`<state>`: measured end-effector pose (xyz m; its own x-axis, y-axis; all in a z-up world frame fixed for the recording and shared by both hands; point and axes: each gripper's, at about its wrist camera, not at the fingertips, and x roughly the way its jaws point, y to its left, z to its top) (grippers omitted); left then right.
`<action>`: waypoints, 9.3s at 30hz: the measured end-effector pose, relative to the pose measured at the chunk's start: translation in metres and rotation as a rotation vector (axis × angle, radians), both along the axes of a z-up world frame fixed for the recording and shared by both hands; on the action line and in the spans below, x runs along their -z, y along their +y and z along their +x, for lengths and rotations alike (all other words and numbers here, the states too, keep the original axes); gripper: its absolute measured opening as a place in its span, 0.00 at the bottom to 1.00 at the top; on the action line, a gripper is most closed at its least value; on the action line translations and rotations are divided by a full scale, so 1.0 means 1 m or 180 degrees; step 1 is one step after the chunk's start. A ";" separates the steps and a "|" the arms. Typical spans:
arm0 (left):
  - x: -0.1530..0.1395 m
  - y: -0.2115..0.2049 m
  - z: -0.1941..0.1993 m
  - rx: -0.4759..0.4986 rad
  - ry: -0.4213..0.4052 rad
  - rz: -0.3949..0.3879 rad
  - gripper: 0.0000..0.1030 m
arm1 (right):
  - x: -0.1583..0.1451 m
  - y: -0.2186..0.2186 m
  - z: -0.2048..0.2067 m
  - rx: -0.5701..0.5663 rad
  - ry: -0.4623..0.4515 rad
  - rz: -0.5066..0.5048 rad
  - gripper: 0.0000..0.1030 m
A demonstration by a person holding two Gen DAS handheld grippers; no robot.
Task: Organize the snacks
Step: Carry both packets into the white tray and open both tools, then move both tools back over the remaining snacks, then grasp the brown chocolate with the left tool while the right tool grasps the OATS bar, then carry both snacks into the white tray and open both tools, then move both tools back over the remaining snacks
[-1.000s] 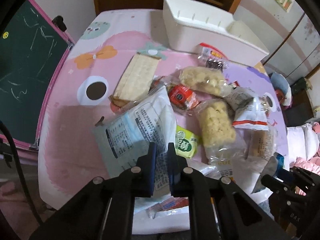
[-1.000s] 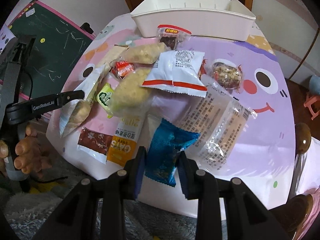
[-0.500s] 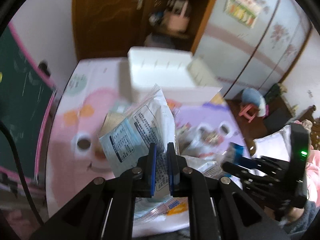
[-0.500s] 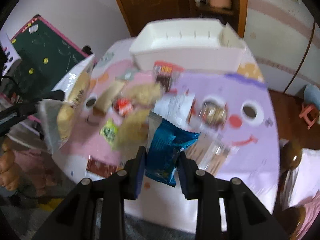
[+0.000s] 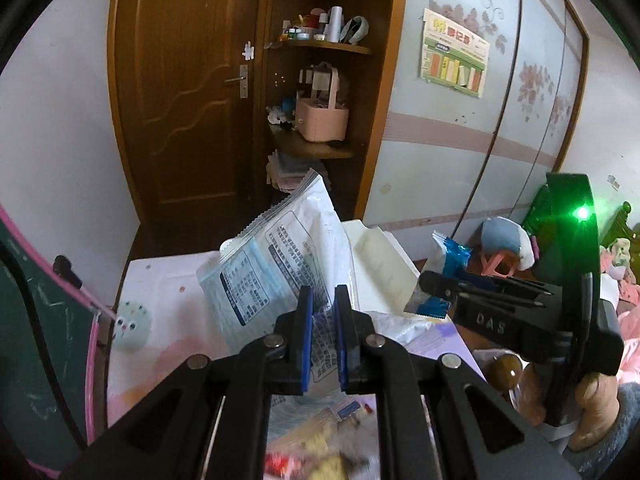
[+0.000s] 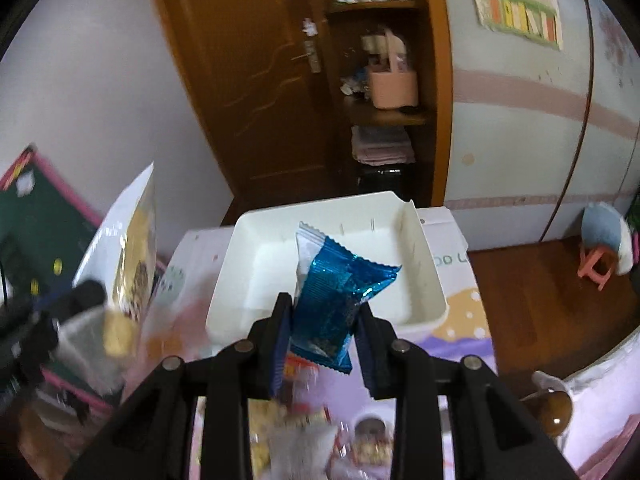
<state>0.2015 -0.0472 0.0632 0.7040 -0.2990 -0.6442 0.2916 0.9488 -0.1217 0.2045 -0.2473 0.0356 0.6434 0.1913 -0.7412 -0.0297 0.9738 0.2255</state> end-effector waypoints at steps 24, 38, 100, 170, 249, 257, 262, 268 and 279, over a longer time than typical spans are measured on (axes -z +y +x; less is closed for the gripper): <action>0.128 -0.021 0.130 -0.0219 0.0608 0.0099 0.08 | 0.084 0.013 0.111 0.0319 0.0455 -0.0399 0.30; 0.128 -0.024 0.114 -0.0416 0.0367 0.0525 0.80 | 0.090 0.018 0.096 0.0223 0.0536 -0.0307 0.45; 0.235 0.062 -0.221 0.0904 0.0919 0.1007 0.82 | 0.120 0.050 -0.231 -0.0471 0.0466 -0.0599 0.70; 0.103 0.070 -0.190 0.0160 0.0830 -0.0241 0.31 | 0.067 0.067 -0.224 -0.1017 -0.0038 0.0017 0.38; 0.133 -0.018 0.122 -0.0369 0.0904 0.0712 0.96 | 0.063 0.005 0.084 0.0233 0.0328 -0.0231 0.89; 0.098 -0.017 0.076 -0.0291 0.0760 0.0703 0.96 | 0.026 0.006 0.037 0.0171 0.0158 -0.0302 0.89; 0.067 -0.015 0.035 -0.0214 0.0591 0.0717 0.96 | -0.003 0.008 -0.003 0.0134 -0.0022 -0.0352 0.89; 0.038 -0.010 -0.018 -0.0106 0.0419 0.0682 0.98 | -0.032 0.013 -0.056 0.0032 -0.0256 -0.0432 0.89; 0.044 0.021 -0.120 -0.0054 0.0263 0.0568 0.98 | -0.021 0.023 -0.160 0.0007 -0.0513 -0.0926 0.89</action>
<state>0.0817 -0.0265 0.0188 0.6504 -0.1635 -0.7418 0.2715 0.9621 0.0260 0.0443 -0.2242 0.0570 0.7571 -0.0150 -0.6531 -0.0403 0.9968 -0.0696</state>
